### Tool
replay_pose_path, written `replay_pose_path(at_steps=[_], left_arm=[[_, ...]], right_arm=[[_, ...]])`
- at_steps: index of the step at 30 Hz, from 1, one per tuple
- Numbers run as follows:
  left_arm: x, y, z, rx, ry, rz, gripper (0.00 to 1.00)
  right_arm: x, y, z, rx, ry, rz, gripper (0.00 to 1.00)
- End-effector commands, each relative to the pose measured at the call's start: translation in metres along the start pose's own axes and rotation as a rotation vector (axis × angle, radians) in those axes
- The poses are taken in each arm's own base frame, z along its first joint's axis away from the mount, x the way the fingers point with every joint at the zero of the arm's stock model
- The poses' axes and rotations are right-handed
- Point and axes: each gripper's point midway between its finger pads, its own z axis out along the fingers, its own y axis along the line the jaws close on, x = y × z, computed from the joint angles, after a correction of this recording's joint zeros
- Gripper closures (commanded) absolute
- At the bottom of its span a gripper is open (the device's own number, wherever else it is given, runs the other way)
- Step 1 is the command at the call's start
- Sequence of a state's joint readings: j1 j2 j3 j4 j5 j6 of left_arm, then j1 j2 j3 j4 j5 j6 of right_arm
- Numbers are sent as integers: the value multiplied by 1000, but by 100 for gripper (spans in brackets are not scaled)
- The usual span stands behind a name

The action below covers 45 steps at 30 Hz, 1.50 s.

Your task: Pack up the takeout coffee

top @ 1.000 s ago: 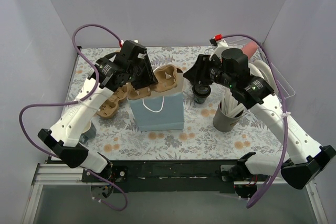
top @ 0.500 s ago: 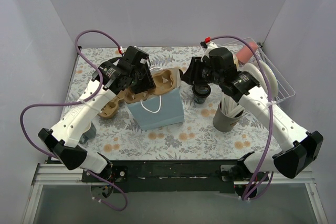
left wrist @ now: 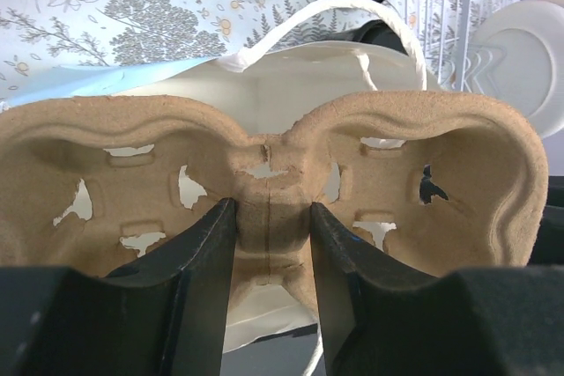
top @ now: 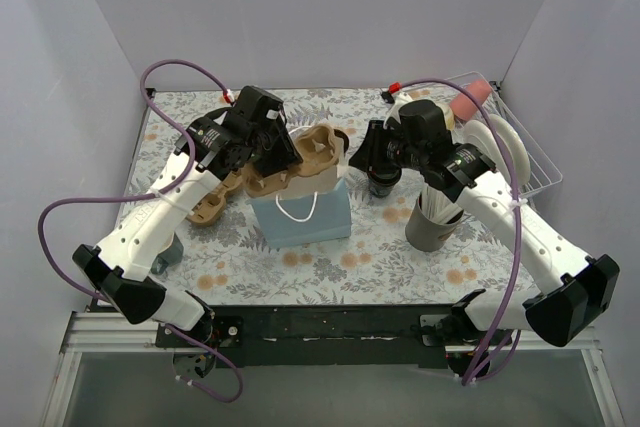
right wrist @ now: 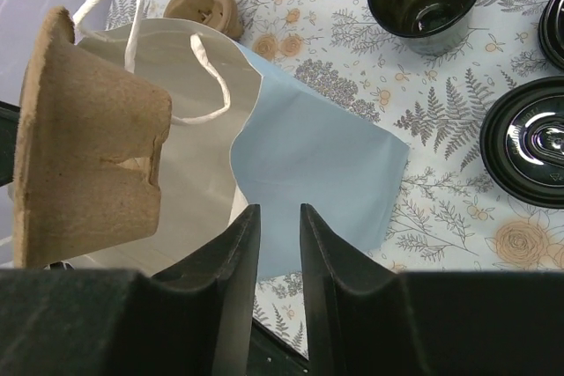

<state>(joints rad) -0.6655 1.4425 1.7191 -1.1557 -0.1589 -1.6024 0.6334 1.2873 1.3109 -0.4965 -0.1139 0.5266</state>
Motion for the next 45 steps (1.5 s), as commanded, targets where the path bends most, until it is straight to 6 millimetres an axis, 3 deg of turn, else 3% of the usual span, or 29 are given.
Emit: replay_pose_path(at_steps=[1,8,17,25,45], left_arm=[[-7,-26,-21,116,-20,-49,80],[-6,-40,-24,166,8,-65,80],[-13,-63,-43,263,7,-99,80],[-8,-60,-46,283,9,-100,80],[18,4,-7,14,54,23,79]], right_arm=[[0,4,-11,-6,-13,2,64],[-4,4,-16,7,-23,0,61],[-7,1,-19,37,-28,1,60],[-10,2,-23,42,-40,3,60],[-19,2,-32,58,-73,2,55]])
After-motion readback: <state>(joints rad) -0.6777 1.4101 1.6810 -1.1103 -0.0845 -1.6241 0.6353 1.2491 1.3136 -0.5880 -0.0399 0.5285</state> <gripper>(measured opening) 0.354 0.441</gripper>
